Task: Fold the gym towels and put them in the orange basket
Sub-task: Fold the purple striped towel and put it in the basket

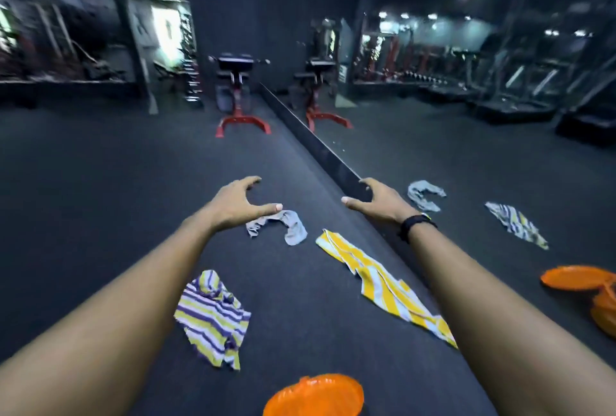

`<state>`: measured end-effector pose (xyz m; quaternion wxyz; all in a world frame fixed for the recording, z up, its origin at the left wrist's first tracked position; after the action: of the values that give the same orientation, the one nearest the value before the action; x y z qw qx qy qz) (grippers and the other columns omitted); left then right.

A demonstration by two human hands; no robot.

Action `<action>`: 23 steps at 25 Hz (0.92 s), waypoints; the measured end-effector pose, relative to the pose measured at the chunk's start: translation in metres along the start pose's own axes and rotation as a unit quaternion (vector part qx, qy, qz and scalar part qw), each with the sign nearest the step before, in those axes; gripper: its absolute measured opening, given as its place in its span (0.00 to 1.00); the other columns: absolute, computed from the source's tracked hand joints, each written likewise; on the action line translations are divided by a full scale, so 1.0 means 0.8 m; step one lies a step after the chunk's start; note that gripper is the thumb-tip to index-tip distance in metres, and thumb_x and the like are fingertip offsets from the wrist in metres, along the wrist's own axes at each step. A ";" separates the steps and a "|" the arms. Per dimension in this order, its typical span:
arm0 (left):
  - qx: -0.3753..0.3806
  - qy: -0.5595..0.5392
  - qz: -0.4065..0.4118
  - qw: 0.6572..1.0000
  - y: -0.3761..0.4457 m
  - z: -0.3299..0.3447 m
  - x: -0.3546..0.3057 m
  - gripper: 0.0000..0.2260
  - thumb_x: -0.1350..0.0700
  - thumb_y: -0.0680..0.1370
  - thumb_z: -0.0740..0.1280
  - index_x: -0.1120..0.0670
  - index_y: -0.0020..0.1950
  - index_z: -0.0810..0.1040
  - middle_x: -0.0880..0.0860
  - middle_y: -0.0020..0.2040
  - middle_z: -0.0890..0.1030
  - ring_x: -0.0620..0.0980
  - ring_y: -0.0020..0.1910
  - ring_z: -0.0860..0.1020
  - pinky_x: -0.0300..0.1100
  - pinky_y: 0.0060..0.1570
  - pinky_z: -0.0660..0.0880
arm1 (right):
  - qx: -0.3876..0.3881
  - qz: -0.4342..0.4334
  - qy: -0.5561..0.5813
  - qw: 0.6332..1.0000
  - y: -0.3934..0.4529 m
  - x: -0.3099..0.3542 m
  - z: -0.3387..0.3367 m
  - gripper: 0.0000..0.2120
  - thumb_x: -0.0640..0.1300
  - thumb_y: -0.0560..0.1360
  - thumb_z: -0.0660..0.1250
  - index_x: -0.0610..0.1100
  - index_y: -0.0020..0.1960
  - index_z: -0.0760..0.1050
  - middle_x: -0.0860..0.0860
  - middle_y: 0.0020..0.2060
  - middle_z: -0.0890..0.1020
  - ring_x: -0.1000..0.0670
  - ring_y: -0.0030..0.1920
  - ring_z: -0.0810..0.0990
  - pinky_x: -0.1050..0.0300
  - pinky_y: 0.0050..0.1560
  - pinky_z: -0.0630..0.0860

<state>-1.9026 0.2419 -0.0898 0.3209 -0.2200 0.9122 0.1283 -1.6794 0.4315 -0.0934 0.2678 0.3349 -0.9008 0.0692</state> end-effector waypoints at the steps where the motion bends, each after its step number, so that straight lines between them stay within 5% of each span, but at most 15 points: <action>1: -0.010 0.000 -0.005 1.000 -0.006 -0.032 0.006 0.40 0.36 0.68 0.72 0.51 0.74 0.65 0.54 0.71 0.71 0.51 0.69 0.70 0.45 0.68 0.65 | -0.007 -0.016 0.006 1.000 0.004 0.028 -0.005 0.39 0.62 0.72 0.69 0.42 0.74 0.63 0.44 0.71 0.69 0.45 0.71 0.68 0.52 0.69 0.66; 11: -0.063 0.011 -0.093 0.994 -0.113 -0.257 0.199 0.41 0.33 0.67 0.71 0.48 0.75 0.64 0.53 0.72 0.70 0.52 0.70 0.69 0.48 0.67 0.66 | 0.035 -0.099 0.008 0.994 0.018 0.304 0.107 0.38 0.62 0.72 0.68 0.43 0.74 0.62 0.43 0.71 0.70 0.45 0.70 0.70 0.54 0.68 0.66; 23: 0.003 -0.024 -0.183 0.983 -0.096 -0.255 0.425 0.39 0.35 0.68 0.71 0.48 0.75 0.64 0.51 0.71 0.70 0.50 0.70 0.69 0.46 0.66 0.66 | 0.139 -0.074 -0.010 0.987 0.096 0.391 0.332 0.36 0.60 0.74 0.68 0.42 0.74 0.63 0.43 0.71 0.70 0.45 0.70 0.69 0.54 0.67 0.65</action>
<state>-2.2106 -0.0104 -0.1597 0.3613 -0.3787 0.8492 0.0699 -2.0423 0.2319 -0.1486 0.2138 0.4356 -0.8577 0.1700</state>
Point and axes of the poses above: each hand's wrist, its own y-axis towards the middle knuckle, its own z-axis out of the palm, x = y × z, the point moved 7 cm from there along y, towards the middle knuckle
